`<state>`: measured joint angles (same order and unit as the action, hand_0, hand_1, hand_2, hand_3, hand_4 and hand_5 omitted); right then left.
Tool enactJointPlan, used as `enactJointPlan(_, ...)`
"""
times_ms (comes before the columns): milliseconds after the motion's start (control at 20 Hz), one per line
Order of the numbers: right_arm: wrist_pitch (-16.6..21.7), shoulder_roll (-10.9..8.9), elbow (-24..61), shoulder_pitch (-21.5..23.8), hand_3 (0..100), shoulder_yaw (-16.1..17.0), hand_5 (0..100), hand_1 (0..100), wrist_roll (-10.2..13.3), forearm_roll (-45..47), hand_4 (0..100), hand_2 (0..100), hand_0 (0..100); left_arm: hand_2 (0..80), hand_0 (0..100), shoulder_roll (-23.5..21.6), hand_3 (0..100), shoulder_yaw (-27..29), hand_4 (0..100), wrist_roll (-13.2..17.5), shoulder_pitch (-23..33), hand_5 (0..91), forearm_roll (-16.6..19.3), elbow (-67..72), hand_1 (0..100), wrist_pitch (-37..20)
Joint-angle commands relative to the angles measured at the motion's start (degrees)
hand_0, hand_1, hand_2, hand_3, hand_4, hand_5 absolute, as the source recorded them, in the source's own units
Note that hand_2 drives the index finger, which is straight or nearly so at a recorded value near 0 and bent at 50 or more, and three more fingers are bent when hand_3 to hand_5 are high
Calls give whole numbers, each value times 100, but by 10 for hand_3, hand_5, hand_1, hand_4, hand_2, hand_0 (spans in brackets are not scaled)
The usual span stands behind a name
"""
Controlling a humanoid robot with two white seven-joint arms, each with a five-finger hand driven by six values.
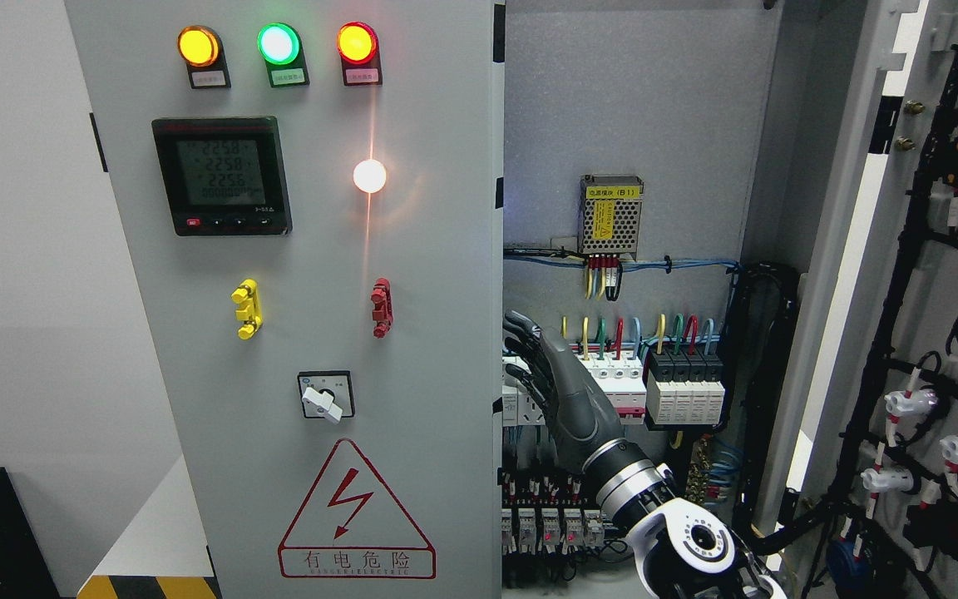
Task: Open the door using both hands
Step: 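Hook the right hand fingers behind the indicator-light door's edge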
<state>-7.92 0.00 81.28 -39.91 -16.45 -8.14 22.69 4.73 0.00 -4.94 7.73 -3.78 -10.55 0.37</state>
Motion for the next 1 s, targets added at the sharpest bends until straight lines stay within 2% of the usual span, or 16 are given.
enactJointPlan(0, -8, -123, -227, -96, 0, 89, 0, 0, -21, 130, 0, 0, 191, 0, 0, 2, 0, 53, 0, 2, 0, 0, 0, 0, 0, -1)
enactJointPlan(50, -8, -123, -227, -87, 0, 89, 0, 0, -39, 139, 0, 0, 191, 0, 0, 2, 0, 53, 0, 2, 0, 0, 0, 0, 0, -1)
enactJointPlan(200, -8, -123, -227, -96, 0, 98, 0, 0, -354, 253, 0, 0, 190, 0, 0, -7, 0, 53, 0, 2, 0, 0, 0, 0, 0, -1)
enactJointPlan(301, -17, -123, -244, -130, 0, 115, 0, 0, -460, 262, 0, 0, 190, 0, 0, 2, 0, 53, 0, 2, 0, 0, 0, 0, 0, -1)
enactJointPlan(551, -43, -132, -358, -210, 0, 159, 0, 0, -478, 280, 0, 0, 190, 0, 0, 2, 0, 53, 0, 2, 0, 0, 0, 0, 0, -1)
enactJointPlan(751, -52, -343, -394, -210, 0, 168, 0, 0, -750, 551, 0, 0, 190, 0, 0, 2, 0, 53, 0, 2, 0, 0, 9, 0, 0, -1)
enactJointPlan(952, -52, -387, -429, -210, 0, 160, 0, 0, -777, 605, 0, 0, 191, 0, 0, -7, 0, 53, 0, 2, 0, 0, 0, 0, 0, -1)
